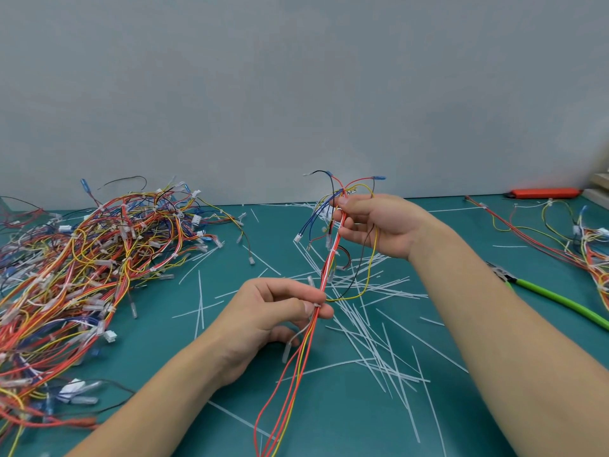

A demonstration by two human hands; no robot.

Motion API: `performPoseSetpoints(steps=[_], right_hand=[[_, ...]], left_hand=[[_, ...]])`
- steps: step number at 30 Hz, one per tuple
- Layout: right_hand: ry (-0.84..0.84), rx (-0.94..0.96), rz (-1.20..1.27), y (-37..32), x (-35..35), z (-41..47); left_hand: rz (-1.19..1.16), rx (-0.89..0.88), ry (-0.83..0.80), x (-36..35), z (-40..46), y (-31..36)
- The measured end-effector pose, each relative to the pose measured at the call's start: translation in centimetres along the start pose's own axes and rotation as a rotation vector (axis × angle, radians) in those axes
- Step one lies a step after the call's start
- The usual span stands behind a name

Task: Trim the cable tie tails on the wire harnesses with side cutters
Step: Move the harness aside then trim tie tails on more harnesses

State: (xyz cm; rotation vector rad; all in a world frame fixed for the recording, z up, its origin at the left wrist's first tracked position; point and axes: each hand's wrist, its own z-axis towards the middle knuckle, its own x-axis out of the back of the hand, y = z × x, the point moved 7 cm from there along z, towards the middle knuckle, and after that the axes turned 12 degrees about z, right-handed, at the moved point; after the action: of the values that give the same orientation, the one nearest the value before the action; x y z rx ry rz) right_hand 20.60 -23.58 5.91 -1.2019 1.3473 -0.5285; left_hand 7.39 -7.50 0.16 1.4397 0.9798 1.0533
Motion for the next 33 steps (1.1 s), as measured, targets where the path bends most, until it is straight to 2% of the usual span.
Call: performPoseSetpoints(steps=[16,27,33], right_hand=[[-0.035,0.013,-0.022,-0.2,-0.4,-0.1],[-0.298,0.164,-0.082,-3.0,-2.7,-1.7],[-0.37,0.21,-0.163,-3.3,-3.0,-2.4]], left_hand=[[0.063,0.0,-0.023,0.0,0.1,-0.3],[0.131,-0.03,0.0,-0.1,0.0,0.0],[0.177,-0.042,-0.016,-0.4,0.0,0.0]])
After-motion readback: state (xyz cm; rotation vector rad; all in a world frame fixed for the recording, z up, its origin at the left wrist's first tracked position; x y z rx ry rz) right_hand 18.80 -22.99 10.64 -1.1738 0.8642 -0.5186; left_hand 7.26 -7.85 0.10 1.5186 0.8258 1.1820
